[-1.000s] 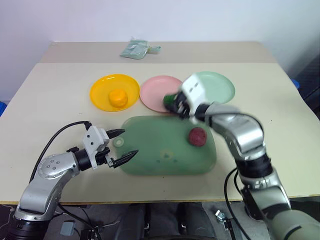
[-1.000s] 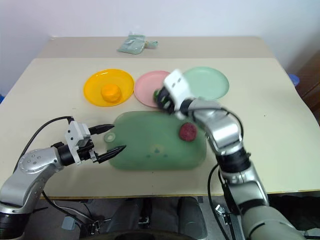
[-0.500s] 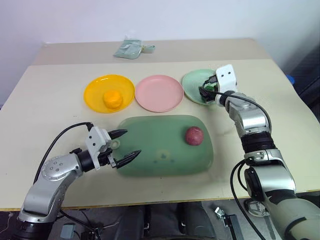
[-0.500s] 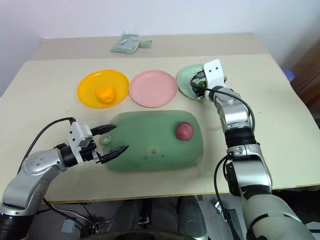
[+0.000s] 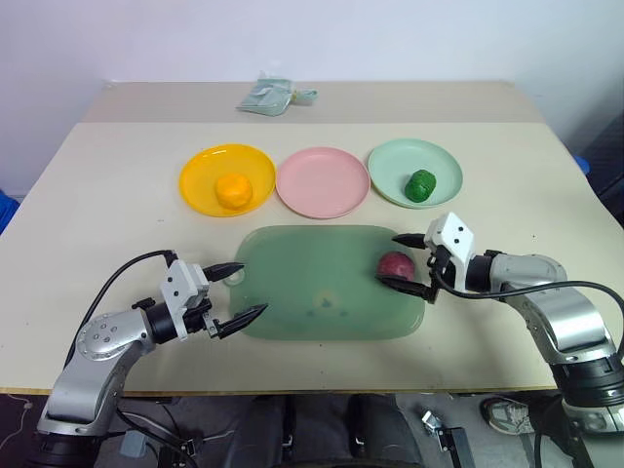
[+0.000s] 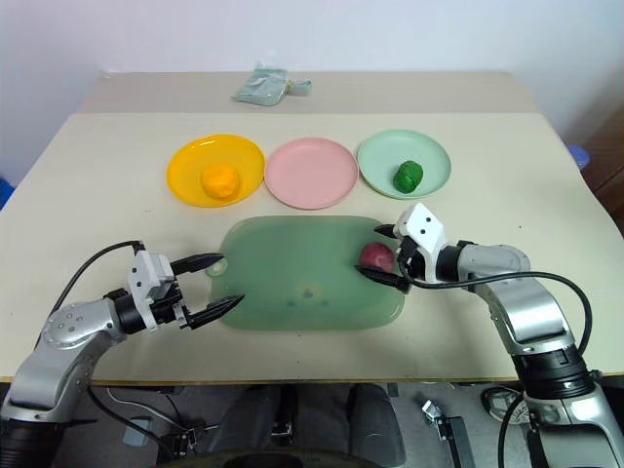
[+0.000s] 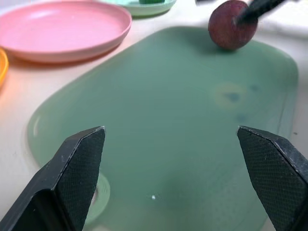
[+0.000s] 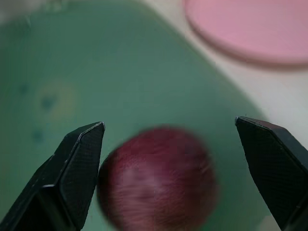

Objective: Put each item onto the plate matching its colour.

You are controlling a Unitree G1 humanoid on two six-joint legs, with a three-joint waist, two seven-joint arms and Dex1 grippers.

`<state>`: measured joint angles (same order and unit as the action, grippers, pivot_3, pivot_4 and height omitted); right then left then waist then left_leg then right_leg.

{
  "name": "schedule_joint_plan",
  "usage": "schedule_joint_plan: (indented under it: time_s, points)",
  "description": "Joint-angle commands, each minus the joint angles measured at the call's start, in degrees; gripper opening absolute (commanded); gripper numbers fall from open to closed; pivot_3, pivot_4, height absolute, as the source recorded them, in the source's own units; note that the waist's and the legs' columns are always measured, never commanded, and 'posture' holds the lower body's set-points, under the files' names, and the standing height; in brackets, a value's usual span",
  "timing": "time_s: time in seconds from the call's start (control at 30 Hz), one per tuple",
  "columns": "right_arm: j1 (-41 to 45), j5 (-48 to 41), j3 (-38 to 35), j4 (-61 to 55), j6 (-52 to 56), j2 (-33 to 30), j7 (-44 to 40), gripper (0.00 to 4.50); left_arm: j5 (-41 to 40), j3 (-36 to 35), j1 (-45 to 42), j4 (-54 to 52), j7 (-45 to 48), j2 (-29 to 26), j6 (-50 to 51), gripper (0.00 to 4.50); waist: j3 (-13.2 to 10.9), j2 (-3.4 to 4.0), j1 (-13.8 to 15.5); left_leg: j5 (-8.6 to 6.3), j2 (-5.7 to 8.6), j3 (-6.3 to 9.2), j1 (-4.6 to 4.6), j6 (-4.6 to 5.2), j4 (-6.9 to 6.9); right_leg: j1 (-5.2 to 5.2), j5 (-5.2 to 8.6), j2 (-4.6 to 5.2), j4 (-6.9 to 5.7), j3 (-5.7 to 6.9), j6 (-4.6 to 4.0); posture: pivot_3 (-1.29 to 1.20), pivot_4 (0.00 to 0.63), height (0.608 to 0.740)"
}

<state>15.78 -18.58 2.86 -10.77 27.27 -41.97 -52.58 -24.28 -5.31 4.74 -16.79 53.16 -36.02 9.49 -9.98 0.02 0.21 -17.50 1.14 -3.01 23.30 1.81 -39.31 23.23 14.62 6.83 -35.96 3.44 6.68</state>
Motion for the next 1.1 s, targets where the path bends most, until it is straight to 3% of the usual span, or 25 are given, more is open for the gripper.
schedule_joint_plan:
  time_s: [0.03,0.17,0.27,0.4,0.57,0.7,0.77,0.87,1.0,1.1]
  points:
    - [0.6,0.4,0.0,-0.2,0.5,0.8,1.0,3.92,0.0,-0.6,-0.2,-0.4,0.8,-0.3,-1.7,4.50,0.0,0.00,0.1,0.00,0.00,0.00,0.00,-0.01,0.00,0.01,0.00,0.00,0.00,0.00,0.00,0.00,0.150,0.740]
    - [1.0,0.1,0.3,-0.4,-0.1,1.6,1.0,2.39,-0.1,-1.0,-0.2,-0.4,0.9,-0.5,-1.7,4.50,0.0,0.00,0.4,0.00,0.01,0.01,0.01,-0.01,0.00,-0.01,0.00,0.02,0.01,0.00,0.00,0.00,0.150,0.740]
    - [3.7,-0.7,0.1,-0.7,-0.5,4.3,2.2,2.34,-0.2,-1.5,0.1,-0.8,0.6,-0.8,-1.4,4.50,0.0,0.00,0.4,0.00,0.01,0.01,0.01,-0.01,-0.01,-0.01,0.00,0.03,0.01,0.00,-0.01,0.00,0.150,0.740]
    - [13.8,2.3,3.2,3.5,-1.8,15.4,10.2,2.34,-0.5,-3.3,0.1,-0.7,-1.4,-0.7,-0.5,4.50,0.0,0.00,-0.7,0.03,-0.03,0.02,0.01,-0.07,0.02,0.05,0.00,0.00,0.00,0.00,-0.01,0.00,0.150,0.740]
    - [30.3,12.5,6.1,26.2,-4.1,30.6,27.7,2.34,-0.9,-5.6,-0.6,-1.7,-6.8,1.1,1.5,4.50,0.0,0.01,-1.2,0.12,-0.02,0.02,0.04,-0.21,0.09,0.21,0.03,-0.06,-0.19,0.00,-0.08,0.00,0.150,0.740]
    - [40.4,15.4,4.2,47.7,-13.9,36.3,34.5,2.34,-0.9,-7.0,2.3,-6.2,-10.0,1.6,3.4,4.50,0.0,-0.02,-1.1,0.10,0.07,0.10,0.11,-0.18,0.10,0.15,0.03,-0.05,-0.20,0.05,-0.08,0.00,0.150,0.740]
    - [43.2,15.2,2.8,54.0,-17.3,36.9,35.4,3.37,-1.0,-7.2,3.9,-8.7,-11.4,1.9,4.3,4.50,0.0,-0.01,-1.1,0.08,0.10,0.11,0.12,-0.15,0.11,0.13,0.03,-0.05,-0.18,0.05,-0.08,0.00,0.150,0.740]
    - [43.4,14.9,1.8,55.3,-22.1,36.2,33.4,4.47,-0.9,-7.4,5.2,-11.4,-13.8,2.6,5.7,4.50,0.0,0.00,-1.3,0.08,0.09,0.11,0.12,-0.15,0.12,0.12,0.03,-0.06,-0.17,0.05,-0.08,0.00,0.150,0.740]
    - [39.5,13.9,0.9,49.5,-24.6,32.1,27.6,4.47,-0.4,-7.3,5.6,-12.9,-15.8,3.0,6.9,4.50,0.0,0.04,-1.4,0.11,0.00,0.08,0.10,-0.20,0.12,0.14,0.03,-0.16,-0.18,0.05,-0.07,0.00,0.150,0.740]
    - [30.2,8.1,-2.1,35.6,-21.6,22.6,15.1,4.47,-0.1,-10.0,5.4,-11.3,-17.6,3.3,6.5,4.50,0.0,0.02,-0.7,0.10,0.02,0.13,0.11,-0.18,0.12,0.08,0.03,-0.14,-0.14,0.06,-0.07,0.00,0.150,0.740]
